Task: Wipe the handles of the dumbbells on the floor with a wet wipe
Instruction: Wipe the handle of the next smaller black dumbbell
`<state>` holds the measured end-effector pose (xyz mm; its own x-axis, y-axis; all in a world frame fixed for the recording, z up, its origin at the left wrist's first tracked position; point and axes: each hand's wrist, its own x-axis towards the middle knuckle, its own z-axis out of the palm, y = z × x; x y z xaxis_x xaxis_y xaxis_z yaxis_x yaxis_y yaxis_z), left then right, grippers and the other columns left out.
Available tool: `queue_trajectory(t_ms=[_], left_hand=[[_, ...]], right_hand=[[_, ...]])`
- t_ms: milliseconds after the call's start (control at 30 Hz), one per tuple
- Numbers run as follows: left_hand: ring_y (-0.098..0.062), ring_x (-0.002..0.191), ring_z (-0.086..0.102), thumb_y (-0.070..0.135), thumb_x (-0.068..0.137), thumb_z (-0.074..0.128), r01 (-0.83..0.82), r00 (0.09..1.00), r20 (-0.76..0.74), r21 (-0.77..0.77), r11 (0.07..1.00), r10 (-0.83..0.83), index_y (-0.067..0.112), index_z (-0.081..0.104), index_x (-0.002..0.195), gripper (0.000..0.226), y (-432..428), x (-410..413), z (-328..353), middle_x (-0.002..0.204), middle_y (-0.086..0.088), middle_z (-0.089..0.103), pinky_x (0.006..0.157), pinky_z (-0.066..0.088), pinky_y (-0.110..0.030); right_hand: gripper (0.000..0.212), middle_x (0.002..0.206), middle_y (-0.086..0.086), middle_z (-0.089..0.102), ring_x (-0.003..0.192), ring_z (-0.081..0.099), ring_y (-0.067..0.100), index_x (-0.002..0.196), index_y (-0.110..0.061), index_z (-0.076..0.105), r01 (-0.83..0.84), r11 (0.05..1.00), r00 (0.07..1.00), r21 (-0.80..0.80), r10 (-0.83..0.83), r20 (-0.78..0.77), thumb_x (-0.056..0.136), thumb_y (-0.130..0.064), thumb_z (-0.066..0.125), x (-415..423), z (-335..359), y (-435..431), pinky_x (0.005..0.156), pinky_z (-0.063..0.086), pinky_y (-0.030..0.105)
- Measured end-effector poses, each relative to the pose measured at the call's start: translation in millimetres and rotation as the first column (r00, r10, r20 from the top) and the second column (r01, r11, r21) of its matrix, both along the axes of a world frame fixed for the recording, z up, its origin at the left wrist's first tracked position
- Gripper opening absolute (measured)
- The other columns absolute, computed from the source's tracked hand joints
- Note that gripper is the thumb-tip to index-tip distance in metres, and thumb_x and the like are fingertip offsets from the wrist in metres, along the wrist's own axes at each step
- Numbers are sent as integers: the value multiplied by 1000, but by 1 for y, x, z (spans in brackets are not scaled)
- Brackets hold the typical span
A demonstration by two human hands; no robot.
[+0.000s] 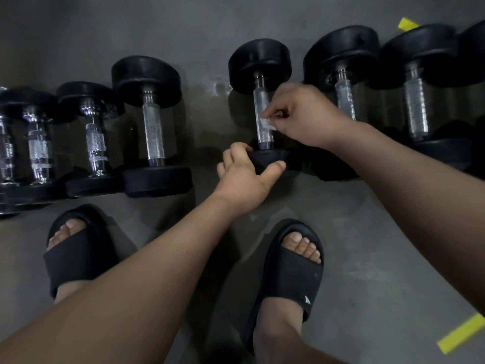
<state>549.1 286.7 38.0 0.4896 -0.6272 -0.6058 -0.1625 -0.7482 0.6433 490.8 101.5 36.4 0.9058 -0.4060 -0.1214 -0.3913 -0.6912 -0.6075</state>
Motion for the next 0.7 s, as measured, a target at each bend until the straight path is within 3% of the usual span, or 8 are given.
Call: queue_trajectory(t_ms=[167, 400, 533, 700], left_hand=[[-25, 128, 32, 56, 87, 67, 37, 999, -9, 8, 999, -37, 18, 35, 133, 68, 1, 4, 1, 137, -2, 31, 106, 30, -30], [-24, 126, 30, 59, 87, 66, 81, 997, 6, 12, 997, -81, 18, 33, 132, 69, -3, 1, 4, 131, 1, 29, 102, 29, -28], [-25, 126, 31, 60, 87, 66, 93, 996, 9, 20, 995, -94, 17, 33, 129, 69, -3, 0, 5, 134, -2, 31, 103, 30, -30], [-25, 127, 30, 62, 86, 65, 115, 993, -4, 35, 993, -115, 19, 33, 130, 70, -5, 1, 8, 138, -3, 31, 108, 32, -34]], right_hand=[[17, 96, -8, 63, 79, 58, -2, 97, -21, 81, -145, 985, 982, 96, 155, -106, 85, -11, 74, -2, 8, 8, 84, 48, 17], [15, 95, -9, 61, 84, 57, 0, 98, -18, 81, -62, 998, 996, 28, 64, -69, 86, -12, 74, 2, 7, 1, 77, 37, 0], [15, 86, -18, 63, 79, 60, -5, 97, -21, 82, -211, 973, 948, 93, 227, -223, 85, -15, 76, 4, 19, 4, 83, 49, 16], [18, 94, -16, 57, 86, 58, 2, 102, -21, 80, -34, 999, 994, -26, 31, -106, 88, -14, 71, 12, 14, 1, 79, 42, 16]])
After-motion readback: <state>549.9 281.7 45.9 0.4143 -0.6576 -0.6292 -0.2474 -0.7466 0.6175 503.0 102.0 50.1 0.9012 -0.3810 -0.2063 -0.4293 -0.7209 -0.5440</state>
